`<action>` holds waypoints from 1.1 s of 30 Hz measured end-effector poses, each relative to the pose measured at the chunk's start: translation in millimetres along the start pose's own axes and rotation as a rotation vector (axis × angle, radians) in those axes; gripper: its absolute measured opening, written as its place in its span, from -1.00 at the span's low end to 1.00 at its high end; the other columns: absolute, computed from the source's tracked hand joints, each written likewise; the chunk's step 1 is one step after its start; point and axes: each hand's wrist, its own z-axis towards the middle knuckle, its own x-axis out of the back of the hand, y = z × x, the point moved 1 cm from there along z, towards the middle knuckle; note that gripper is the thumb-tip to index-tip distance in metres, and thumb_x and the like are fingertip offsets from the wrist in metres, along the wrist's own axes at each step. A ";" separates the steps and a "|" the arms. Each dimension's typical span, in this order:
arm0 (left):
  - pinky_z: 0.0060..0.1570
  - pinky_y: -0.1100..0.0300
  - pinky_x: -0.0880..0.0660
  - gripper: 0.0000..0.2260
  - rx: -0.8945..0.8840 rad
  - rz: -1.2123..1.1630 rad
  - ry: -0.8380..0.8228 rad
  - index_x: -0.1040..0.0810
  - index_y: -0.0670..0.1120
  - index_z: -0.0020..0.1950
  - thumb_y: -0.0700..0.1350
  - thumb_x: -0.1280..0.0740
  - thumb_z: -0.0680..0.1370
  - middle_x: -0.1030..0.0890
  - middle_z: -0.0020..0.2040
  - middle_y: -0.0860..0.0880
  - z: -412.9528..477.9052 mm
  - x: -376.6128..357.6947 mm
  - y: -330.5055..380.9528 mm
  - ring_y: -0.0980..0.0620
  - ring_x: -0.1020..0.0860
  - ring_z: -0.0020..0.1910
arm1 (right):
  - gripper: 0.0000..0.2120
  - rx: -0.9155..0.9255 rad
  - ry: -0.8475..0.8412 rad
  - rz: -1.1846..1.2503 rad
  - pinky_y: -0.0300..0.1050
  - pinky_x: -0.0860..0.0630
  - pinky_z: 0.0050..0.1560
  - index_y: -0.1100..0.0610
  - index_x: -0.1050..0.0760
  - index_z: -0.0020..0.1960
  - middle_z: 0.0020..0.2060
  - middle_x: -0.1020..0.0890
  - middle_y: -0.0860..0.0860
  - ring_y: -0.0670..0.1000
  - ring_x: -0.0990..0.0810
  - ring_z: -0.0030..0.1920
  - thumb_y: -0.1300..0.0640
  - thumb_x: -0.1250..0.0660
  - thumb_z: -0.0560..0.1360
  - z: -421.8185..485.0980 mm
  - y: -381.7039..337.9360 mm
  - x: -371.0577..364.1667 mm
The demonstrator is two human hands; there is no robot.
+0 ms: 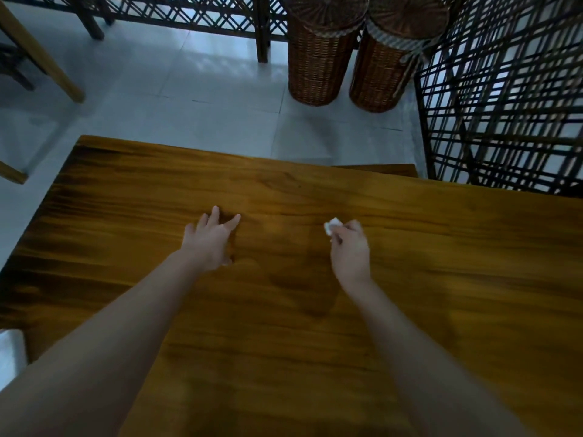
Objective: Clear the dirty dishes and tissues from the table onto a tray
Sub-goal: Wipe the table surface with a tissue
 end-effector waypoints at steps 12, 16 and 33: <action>0.44 -0.23 0.04 -0.19 -0.284 -0.266 -0.002 0.09 0.14 0.57 -0.04 -0.40 0.52 0.14 0.57 -0.18 -50.8 -45.7 103.7 -0.20 0.09 0.54 | -0.83 -0.308 0.095 0.009 -0.15 -0.41 -0.08 0.25 -0.64 0.02 0.00 -0.56 0.23 0.21 -0.55 0.01 0.32 -0.29 0.51 -21.9 113.2 91.5; 0.45 -0.20 0.04 -0.23 -0.296 -0.280 0.011 0.06 0.14 0.57 -0.07 -0.38 0.54 0.13 0.57 -0.15 -62.2 -58.6 127.6 -0.18 0.09 0.54 | -0.83 -0.406 0.103 0.026 -0.12 -0.45 -0.11 0.21 -0.64 0.03 0.03 -0.60 0.22 0.20 -0.59 -0.01 0.29 -0.30 0.51 -28.3 151.9 111.7; 0.46 -0.16 0.02 -0.25 -0.186 -0.197 -0.026 0.08 0.13 0.57 0.01 -0.36 0.55 0.13 0.58 -0.12 -109.9 -89.2 241.5 -0.16 0.08 0.55 | -0.77 -0.052 -0.150 0.038 -0.27 -0.41 -0.17 0.18 -0.58 0.10 0.00 -0.47 0.03 -0.04 -0.47 -0.10 0.27 -0.17 0.58 -101.4 188.4 129.8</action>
